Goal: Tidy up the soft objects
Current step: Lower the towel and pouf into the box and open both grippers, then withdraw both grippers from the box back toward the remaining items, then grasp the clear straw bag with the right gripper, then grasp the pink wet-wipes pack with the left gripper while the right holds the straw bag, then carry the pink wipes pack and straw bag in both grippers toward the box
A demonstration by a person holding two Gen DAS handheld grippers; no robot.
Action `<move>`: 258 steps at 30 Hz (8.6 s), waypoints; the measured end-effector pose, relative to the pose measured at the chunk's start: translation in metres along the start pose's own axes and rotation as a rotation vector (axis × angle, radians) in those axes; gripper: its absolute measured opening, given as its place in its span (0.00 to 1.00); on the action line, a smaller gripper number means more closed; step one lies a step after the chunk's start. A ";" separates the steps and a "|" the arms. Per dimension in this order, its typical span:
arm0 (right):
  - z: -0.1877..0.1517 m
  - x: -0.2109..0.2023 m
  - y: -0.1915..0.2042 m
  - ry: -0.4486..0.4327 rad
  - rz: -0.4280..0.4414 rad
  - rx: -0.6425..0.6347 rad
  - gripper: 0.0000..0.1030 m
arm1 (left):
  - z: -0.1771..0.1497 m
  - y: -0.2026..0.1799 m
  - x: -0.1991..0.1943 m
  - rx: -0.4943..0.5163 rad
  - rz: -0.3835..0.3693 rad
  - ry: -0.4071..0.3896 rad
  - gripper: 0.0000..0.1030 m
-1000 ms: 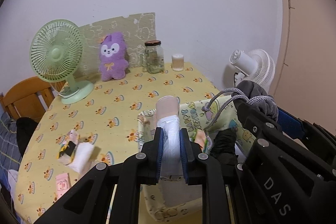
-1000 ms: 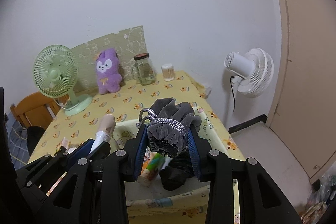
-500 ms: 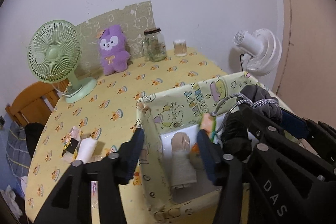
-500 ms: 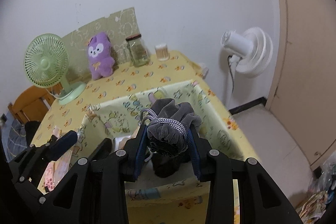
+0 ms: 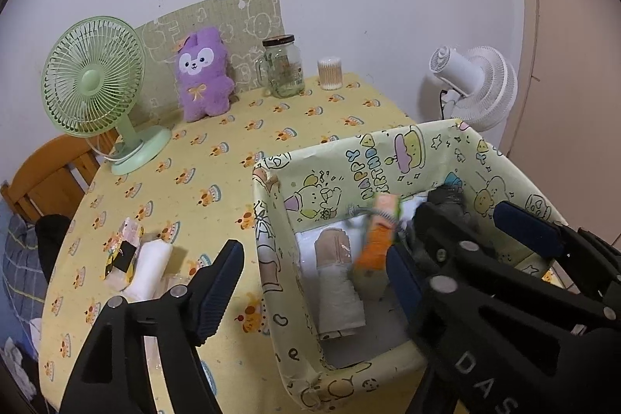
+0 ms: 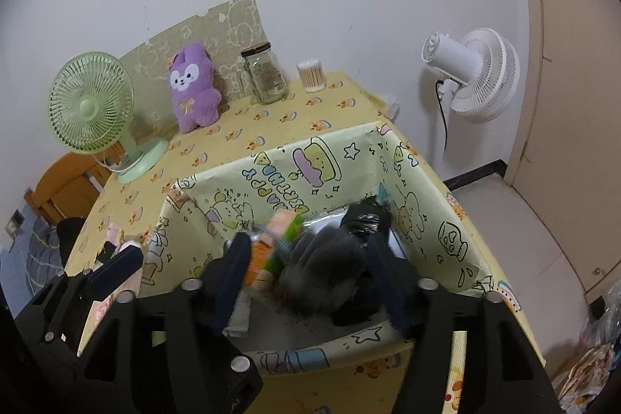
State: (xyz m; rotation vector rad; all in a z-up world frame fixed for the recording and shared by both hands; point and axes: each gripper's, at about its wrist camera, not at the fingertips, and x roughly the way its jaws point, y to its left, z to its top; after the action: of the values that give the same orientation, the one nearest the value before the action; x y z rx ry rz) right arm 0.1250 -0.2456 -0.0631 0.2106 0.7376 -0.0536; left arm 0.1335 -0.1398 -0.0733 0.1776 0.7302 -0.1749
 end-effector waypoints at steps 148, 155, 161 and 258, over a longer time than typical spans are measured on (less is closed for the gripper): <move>-0.102 0.084 0.202 0.157 0.154 -0.260 0.67 | -0.122 0.188 0.012 -0.257 0.199 0.053 0.75; -0.101 0.086 0.198 0.166 0.140 -0.269 0.33 | -0.119 0.184 0.017 -0.252 0.175 0.072 0.76; -0.097 0.084 0.187 0.153 0.128 -0.260 0.30 | -0.114 0.177 0.022 -0.237 0.163 0.069 0.84; -0.006 -0.046 0.155 -0.100 0.152 -0.230 0.20 | -0.029 0.135 -0.083 -0.220 0.118 -0.163 0.39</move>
State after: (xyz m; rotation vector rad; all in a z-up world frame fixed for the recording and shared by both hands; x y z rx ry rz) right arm 0.1056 -0.0936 -0.0096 0.0432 0.6204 0.1638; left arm 0.0841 0.0054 -0.0250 -0.0037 0.5705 0.0040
